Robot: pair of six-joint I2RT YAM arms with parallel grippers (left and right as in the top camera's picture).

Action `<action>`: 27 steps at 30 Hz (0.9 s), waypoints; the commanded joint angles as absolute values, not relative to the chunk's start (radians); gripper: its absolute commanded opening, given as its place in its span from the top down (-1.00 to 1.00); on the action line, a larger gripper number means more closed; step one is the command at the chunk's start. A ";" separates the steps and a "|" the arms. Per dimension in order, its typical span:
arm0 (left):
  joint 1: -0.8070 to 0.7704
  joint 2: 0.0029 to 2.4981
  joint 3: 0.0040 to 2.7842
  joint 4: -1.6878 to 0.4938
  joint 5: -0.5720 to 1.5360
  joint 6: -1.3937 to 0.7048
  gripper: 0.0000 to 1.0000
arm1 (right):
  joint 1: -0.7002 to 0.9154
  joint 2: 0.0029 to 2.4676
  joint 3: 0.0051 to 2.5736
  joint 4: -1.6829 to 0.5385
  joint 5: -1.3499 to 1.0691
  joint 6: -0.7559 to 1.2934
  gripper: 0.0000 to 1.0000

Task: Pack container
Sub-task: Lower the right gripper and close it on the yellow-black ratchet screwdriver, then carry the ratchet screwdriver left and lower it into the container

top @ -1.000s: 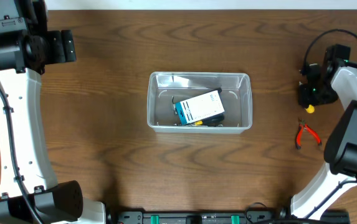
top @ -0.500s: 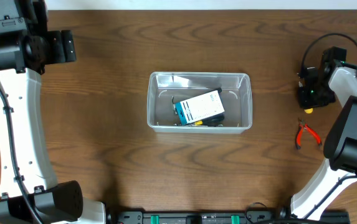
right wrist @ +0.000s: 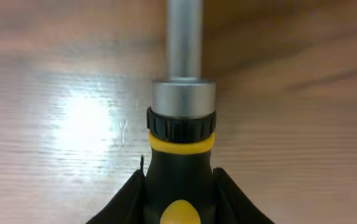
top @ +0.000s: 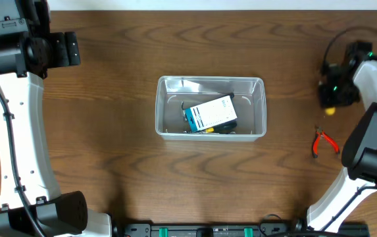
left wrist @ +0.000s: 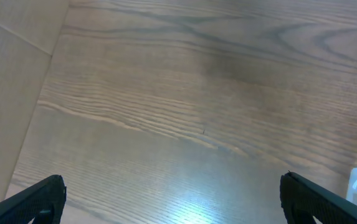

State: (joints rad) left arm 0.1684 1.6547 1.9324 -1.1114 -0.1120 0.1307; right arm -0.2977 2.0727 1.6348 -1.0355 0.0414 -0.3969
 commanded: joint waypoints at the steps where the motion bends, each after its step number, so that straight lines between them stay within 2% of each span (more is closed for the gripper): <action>1: 0.173 1.647 1.943 -1.113 -0.117 0.125 -0.96 | -0.273 2.068 1.799 -1.092 -0.031 -0.377 0.97; 13: 0.173 1.647 1.943 -1.113 -0.117 0.125 -0.96 | -0.070 2.068 2.226 -1.387 -0.233 -0.382 0.97; 27: 0.173 1.647 1.943 -1.113 -0.117 0.125 -0.96 | 0.316 2.068 2.277 -1.510 -0.237 -0.516 0.97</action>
State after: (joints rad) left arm 0.1684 1.6547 1.9324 -1.1114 -0.1120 0.1307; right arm 0.2546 2.0727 2.2562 -1.5059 -0.2138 -0.4618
